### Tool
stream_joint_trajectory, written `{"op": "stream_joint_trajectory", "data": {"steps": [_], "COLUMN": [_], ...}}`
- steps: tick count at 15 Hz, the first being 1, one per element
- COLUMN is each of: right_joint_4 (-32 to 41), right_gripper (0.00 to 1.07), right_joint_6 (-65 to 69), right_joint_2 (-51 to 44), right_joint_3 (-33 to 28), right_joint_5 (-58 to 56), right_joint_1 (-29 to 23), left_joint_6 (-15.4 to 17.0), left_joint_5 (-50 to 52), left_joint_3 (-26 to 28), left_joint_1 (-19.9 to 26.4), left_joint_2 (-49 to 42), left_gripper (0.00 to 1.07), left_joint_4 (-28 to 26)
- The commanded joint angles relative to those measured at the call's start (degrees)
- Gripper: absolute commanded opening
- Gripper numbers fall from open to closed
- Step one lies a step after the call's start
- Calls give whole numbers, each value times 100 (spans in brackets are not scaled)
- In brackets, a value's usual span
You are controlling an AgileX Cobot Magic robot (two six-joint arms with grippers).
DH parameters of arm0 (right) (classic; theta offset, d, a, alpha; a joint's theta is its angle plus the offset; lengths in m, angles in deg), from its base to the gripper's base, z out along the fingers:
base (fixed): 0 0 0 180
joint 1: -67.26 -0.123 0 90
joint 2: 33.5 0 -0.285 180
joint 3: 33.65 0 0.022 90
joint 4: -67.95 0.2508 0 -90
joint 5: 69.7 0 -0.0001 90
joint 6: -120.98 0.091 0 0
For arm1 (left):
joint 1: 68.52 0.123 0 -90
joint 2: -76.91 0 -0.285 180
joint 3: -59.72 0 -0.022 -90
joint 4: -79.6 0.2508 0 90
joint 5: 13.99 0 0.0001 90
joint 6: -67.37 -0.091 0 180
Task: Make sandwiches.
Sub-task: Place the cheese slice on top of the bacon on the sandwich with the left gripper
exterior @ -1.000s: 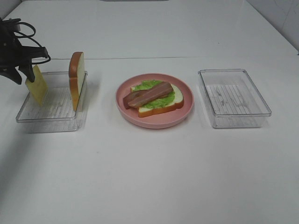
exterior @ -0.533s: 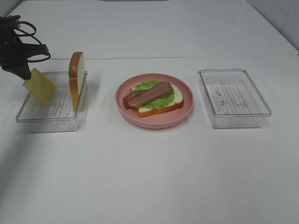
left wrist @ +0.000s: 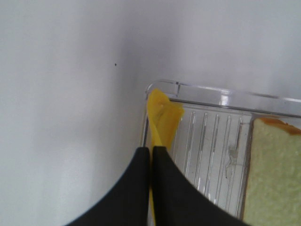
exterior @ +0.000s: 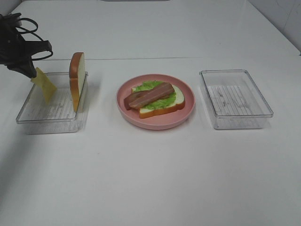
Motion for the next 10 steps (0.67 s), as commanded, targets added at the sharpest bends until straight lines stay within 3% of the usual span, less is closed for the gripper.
{"op": "stream_joint_trajectory", "data": {"steps": [1, 10], "right_joint_4": [11, 11], "right_gripper": [99, 99], "right_joint_6": [-40, -40], "right_joint_2": [-189, -189], "right_joint_3": [-6, -6], "right_joint_5": [57, 57], "right_joint_1": [29, 29], "left_joint_6": [52, 29], "left_joint_5": [69, 0], "left_joint_3": [29, 29], "left_joint_1": [-46, -46], "left_joint_2": [6, -321], "left_gripper": [0, 0], "left_joint_4": [-166, -201]}}
